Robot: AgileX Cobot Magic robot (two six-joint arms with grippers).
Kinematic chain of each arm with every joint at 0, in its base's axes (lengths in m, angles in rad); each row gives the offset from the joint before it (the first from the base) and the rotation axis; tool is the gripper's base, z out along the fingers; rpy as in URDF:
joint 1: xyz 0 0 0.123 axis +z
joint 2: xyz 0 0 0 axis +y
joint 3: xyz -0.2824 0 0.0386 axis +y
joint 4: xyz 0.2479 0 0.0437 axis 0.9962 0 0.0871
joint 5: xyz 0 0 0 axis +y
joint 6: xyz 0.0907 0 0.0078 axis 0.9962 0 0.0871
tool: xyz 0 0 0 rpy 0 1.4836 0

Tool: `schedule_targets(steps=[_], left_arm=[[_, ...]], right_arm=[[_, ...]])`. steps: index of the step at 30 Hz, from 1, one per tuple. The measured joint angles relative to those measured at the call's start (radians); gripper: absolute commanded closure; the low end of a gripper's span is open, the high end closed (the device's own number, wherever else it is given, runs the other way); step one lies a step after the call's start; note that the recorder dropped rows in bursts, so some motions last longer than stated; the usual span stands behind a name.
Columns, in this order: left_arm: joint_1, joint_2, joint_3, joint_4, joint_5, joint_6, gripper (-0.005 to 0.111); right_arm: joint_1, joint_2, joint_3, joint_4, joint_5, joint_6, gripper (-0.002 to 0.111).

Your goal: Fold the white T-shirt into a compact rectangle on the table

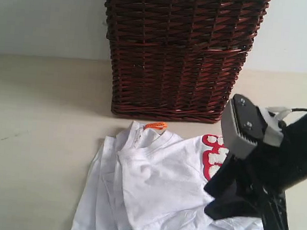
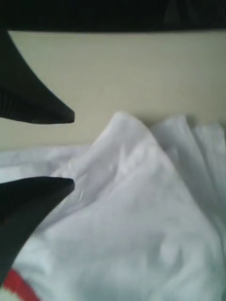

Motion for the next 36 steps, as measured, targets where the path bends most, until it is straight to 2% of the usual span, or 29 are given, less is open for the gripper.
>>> schedule_targets(steps=[3,10,19,21,23,25,31,36], left_arm=[[0.0,0.0,0.0,0.0,0.0,0.0,0.107],[0.0,0.0,0.0,0.0,0.0,0.0,0.107],[0.0,0.0,0.0,0.0,0.0,0.0,0.107],[0.0,0.0,0.0,0.0,0.0,0.0,0.107],[0.0,0.0,0.0,0.0,0.0,0.0,0.107],[0.0,0.0,0.0,0.0,0.0,0.0,0.107],[0.0,0.0,0.0,0.0,0.0,0.0,0.107],[0.0,0.0,0.0,0.0,0.0,0.0,0.107]], right_arm=[[0.052,0.001,0.041,0.002,-0.014,-0.082,0.072],[0.167,0.055,0.106,0.002,-0.283,-0.266,0.072],[0.247,0.174,0.111,0.014,-0.466,-0.366,0.072],[0.252,0.204,0.111,0.027,-0.473,-0.389,0.076],[0.252,0.232,0.111,0.063,-0.478,-0.432,0.089],[0.252,0.246,0.111,0.119,-0.479,-0.468,0.109],[0.252,0.248,0.079,0.299,-0.368,-0.492,0.108],[0.252,0.25,0.052,0.534,-0.281,-0.492,0.108]])
